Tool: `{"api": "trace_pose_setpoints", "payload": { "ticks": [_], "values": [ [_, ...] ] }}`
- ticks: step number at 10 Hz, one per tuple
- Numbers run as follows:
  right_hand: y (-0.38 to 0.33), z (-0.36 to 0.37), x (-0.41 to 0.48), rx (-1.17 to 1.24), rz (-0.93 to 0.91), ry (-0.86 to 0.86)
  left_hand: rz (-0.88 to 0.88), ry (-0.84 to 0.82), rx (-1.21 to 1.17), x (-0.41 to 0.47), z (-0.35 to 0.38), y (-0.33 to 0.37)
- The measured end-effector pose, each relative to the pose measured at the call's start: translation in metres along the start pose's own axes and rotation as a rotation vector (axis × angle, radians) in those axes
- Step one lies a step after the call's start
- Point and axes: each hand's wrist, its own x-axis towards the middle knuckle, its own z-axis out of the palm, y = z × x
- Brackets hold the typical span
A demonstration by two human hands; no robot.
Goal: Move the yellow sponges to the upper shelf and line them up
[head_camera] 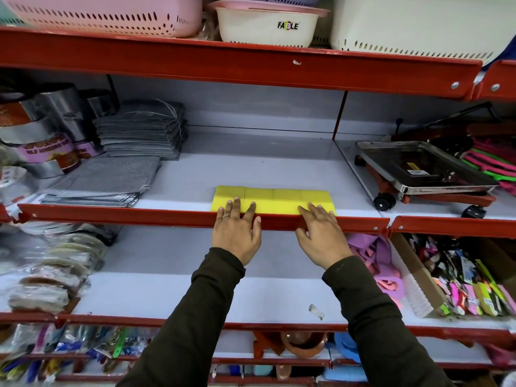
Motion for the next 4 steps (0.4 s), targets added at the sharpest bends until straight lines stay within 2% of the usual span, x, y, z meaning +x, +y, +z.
{"api": "trace_pose_setpoints", "payload": {
  "ticks": [2,4],
  "values": [
    [-0.005,-0.002,-0.004,-0.004,0.002,-0.011,0.024,-0.039,-0.005,-0.004,-0.003,-0.004],
    [-0.018,-0.036,-0.003,0.033,-0.102,0.244,0.143,0.273,-0.014,0.004,-0.026,0.0]
  ]
}}
